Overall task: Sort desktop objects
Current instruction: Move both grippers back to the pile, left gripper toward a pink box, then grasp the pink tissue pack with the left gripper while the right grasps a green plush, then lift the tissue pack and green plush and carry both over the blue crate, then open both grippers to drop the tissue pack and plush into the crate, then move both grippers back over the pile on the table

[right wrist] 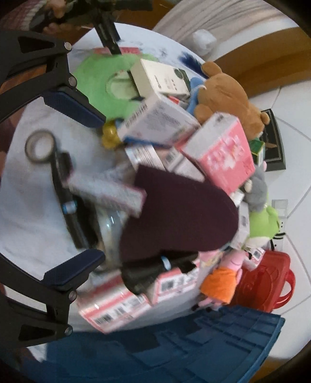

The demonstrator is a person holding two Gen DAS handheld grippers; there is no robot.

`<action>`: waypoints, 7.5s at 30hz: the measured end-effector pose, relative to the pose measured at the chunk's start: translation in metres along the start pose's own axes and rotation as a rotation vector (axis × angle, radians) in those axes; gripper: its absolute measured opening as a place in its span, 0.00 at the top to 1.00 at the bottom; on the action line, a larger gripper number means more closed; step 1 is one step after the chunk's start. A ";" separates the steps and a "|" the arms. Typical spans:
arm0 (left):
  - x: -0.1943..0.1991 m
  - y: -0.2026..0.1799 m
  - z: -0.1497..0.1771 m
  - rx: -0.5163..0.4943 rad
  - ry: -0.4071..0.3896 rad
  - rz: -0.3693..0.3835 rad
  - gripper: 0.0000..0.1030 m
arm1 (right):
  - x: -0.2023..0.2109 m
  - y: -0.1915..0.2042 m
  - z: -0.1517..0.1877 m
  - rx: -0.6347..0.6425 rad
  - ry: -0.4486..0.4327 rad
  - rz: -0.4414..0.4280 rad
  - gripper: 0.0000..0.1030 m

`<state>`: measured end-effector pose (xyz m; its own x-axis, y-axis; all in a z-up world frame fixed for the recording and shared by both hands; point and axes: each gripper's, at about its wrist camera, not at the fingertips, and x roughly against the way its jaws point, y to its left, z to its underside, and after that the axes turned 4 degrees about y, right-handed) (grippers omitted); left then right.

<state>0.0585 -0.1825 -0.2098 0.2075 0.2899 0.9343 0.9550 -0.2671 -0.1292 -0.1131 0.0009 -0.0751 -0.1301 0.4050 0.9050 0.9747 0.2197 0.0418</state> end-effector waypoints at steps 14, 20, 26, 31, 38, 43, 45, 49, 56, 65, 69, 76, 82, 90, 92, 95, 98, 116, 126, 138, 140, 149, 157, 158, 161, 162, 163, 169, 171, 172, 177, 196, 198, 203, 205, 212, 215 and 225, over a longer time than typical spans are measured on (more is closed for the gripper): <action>-0.016 0.030 0.000 -0.096 -0.003 -0.108 0.03 | -0.016 0.095 0.014 0.018 0.010 -0.036 0.00; -0.007 0.071 0.007 -0.055 -0.007 -0.132 0.02 | -0.051 0.145 0.007 0.108 0.056 -0.128 0.00; -0.034 0.079 0.008 -0.062 0.046 -0.124 0.01 | -0.095 0.188 0.001 0.206 0.090 -0.145 0.00; -0.048 0.085 0.012 -0.038 0.030 -0.104 0.00 | -0.137 0.197 0.003 0.222 0.127 -0.055 0.00; -0.049 0.088 0.014 -0.047 0.017 -0.101 0.00 | -0.148 0.203 0.011 0.191 0.086 0.005 0.00; -0.036 0.078 0.028 -0.044 -0.032 -0.104 0.00 | -0.140 0.200 0.003 0.162 0.114 -0.023 0.10; -0.035 0.077 0.030 -0.040 -0.039 -0.105 0.00 | -0.117 0.198 0.003 0.147 0.037 -0.028 0.14; -0.035 0.079 0.026 -0.005 -0.026 -0.114 0.00 | -0.100 0.208 0.000 0.201 -0.034 -0.040 0.21; -0.025 0.071 0.026 -0.054 -0.022 -0.128 0.12 | -0.123 0.210 0.016 0.217 0.011 -0.023 0.71; 0.037 0.067 0.017 -0.044 -0.148 -0.106 0.12 | -0.050 0.189 0.015 0.213 -0.109 -0.133 0.83; 0.068 0.064 0.009 -0.066 -0.211 -0.085 0.12 | -0.009 0.191 0.004 0.213 -0.193 -0.169 0.83; 0.128 0.048 -0.003 -0.118 -0.337 -0.030 0.12 | 0.062 0.201 -0.016 0.213 -0.374 -0.176 0.83; 0.159 0.024 -0.008 -0.197 -0.417 0.028 0.12 | 0.100 0.195 -0.024 0.165 -0.475 -0.109 0.83; 0.201 -0.051 -0.008 -0.308 -0.500 0.121 0.12 | 0.155 0.150 -0.021 0.092 -0.576 0.026 0.83; 0.209 -0.075 -0.005 -0.330 -0.513 0.129 0.12 | 0.167 0.130 -0.020 0.083 -0.604 0.052 0.83; 0.220 -0.112 0.001 -0.348 -0.549 0.132 0.12 | 0.181 0.099 -0.017 0.071 -0.637 0.072 0.83; 0.234 -0.156 0.013 -0.341 -0.592 0.138 0.12 | 0.199 0.060 -0.013 0.073 -0.675 0.089 0.83; 0.285 -0.427 0.045 -0.505 -0.647 0.293 0.12 | 0.308 -0.194 -0.004 0.012 -0.802 0.277 0.83; 0.291 -0.562 0.066 -0.616 -0.585 0.350 0.12 | 0.317 -0.304 0.009 -0.147 -0.721 0.448 0.83; 0.264 -0.672 0.078 -0.538 -0.511 0.326 0.08 | 0.292 -0.445 0.015 -0.123 -0.539 0.425 0.81; 0.259 -0.678 0.079 -0.512 -0.511 0.296 0.00 | 0.284 -0.460 0.018 -0.111 -0.516 0.398 0.77; 0.245 -0.682 0.081 -0.453 -0.485 0.181 0.00 | 0.274 -0.490 0.027 -0.067 -0.518 0.352 0.10; 0.256 -0.662 0.090 -0.392 -0.493 0.157 0.00 | 0.289 -0.485 0.043 -0.050 -0.555 0.321 0.00; 0.255 -0.659 0.093 -0.390 -0.488 0.154 0.00 | 0.291 -0.484 0.046 -0.051 -0.563 0.314 0.00; 0.255 -0.655 0.101 -0.387 -0.482 0.138 0.00 | 0.296 -0.480 0.056 -0.048 -0.584 0.287 0.00; 0.255 -0.653 0.104 -0.385 -0.484 0.133 0.00 | 0.296 -0.478 0.059 -0.045 -0.588 0.278 0.00; 0.256 -0.650 0.106 -0.379 -0.488 0.126 0.00 | 0.296 -0.477 0.060 -0.043 -0.591 0.274 0.00; 0.270 -0.628 0.123 -0.332 -0.520 0.099 0.00 | 0.288 -0.467 0.065 -0.028 -0.576 0.244 0.00; 0.275 -0.618 0.129 -0.313 -0.537 0.068 0.00 | 0.285 -0.463 0.066 -0.025 -0.575 0.228 0.00; 0.278 -0.612 0.134 -0.307 -0.551 0.039 0.00 | 0.284 -0.461 0.066 -0.022 -0.576 0.214 0.00; 0.290 -0.581 0.147 -0.255 -0.593 -0.069 0.00 | 0.277 -0.444 0.063 0.006 -0.580 0.153 0.00; 0.303 -0.339 0.158 -0.022 -0.580 -0.173 0.00 | 0.274 -0.245 0.046 0.151 -0.645 0.028 0.00; 0.300 -0.300 0.157 -0.009 -0.564 -0.182 0.00 | 0.268 -0.212 0.044 0.152 -0.640 0.019 0.00; 0.292 -0.225 0.158 -0.009 -0.530 -0.209 0.00 | 0.248 -0.140 0.042 0.156 -0.607 0.014 0.00; 0.287 -0.203 0.158 -0.002 -0.508 -0.211 0.00 | 0.236 -0.113 0.044 0.151 -0.585 0.006 0.00; 0.235 -0.128 0.160 0.063 -0.363 -0.193 0.00 | 0.180 -0.062 0.053 0.141 -0.440 0.021 0.00; 0.209 -0.106 0.160 0.102 -0.298 -0.183 0.00 | 0.152 -0.050 0.058 0.158 -0.378 0.067 0.00; 0.120 -0.089 0.150 0.128 -0.133 -0.168 0.00 | 0.058 -0.040 0.063 0.149 -0.177 0.011 0.00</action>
<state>0.0300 0.0143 -0.1363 0.0612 0.4407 0.8956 0.9958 -0.0887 -0.0244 -0.1715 0.0712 -0.0505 -0.1626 0.5547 0.8160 0.9401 0.3382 -0.0425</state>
